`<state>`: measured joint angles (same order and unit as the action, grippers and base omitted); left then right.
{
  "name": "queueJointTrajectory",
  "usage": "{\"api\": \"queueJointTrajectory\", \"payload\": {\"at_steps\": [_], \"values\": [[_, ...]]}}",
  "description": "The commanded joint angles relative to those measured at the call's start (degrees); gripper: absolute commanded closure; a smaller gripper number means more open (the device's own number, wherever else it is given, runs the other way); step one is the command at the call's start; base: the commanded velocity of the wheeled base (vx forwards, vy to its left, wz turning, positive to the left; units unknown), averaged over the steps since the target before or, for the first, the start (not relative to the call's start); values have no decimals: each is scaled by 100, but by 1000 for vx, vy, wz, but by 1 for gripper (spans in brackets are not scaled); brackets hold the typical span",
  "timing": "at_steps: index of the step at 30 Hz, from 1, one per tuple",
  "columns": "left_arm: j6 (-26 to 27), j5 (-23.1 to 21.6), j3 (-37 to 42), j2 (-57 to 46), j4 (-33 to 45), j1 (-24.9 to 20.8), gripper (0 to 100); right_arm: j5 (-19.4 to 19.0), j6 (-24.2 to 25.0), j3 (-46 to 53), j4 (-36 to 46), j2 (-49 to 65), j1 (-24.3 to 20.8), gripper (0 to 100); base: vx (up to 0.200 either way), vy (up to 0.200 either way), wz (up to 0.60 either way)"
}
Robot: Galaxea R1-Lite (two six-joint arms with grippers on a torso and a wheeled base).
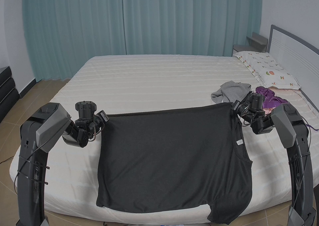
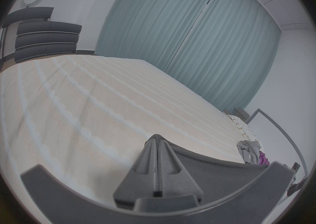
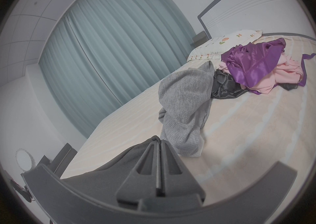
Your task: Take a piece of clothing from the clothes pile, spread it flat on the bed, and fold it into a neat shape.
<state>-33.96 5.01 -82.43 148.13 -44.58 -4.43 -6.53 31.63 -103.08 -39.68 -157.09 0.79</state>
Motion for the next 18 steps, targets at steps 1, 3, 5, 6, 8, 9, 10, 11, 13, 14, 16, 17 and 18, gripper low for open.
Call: {"api": "queueJointTrajectory", "payload": {"at_steps": [1,3,5,6,8,9,10,11,13,14,16,17,18], "values": [[4,9,-54,111,2,-58,100,38,-17,-19,-5,-59,9,100,0,0,0],[4,18,-133,208,-24,-120,100,82,-35,-28,-5,-164,-18,100,0,0,0],[4,18,-150,234,-51,-138,100,91,-52,-28,-5,-208,-27,100,0,0,0],[4,18,-159,278,-77,-164,100,91,-87,-28,-5,-287,-53,100,0,0,0],[4,18,-168,287,-77,-190,100,91,-105,-28,-5,-331,-70,100,0,0,0],[4,18,-177,296,-68,-208,100,91,-114,-28,-5,-384,-97,100,0,0,0],[4,18,-177,296,-59,-217,100,91,-114,-28,-5,-402,-123,100,0,0,0],[4,18,-194,304,-51,-225,100,91,-114,-10,4,-410,-132,100,0,0,0],[13,18,-212,304,-42,-234,100,91,-114,-1,4,-428,-132,100,0,0,0],[13,18,-265,340,-33,-234,100,100,-114,34,22,-481,-176,100,0,0,0],[13,44,-308,375,-16,-234,100,91,-114,87,31,-481,-193,100,0,0,0],[13,70,-335,401,-7,-234,100,91,-114,113,31,-481,-193,0,0,0,0],[13,88,-344,427,-16,-234,0,91,-114,131,22,-481,-193,0,0,0,0]]}}
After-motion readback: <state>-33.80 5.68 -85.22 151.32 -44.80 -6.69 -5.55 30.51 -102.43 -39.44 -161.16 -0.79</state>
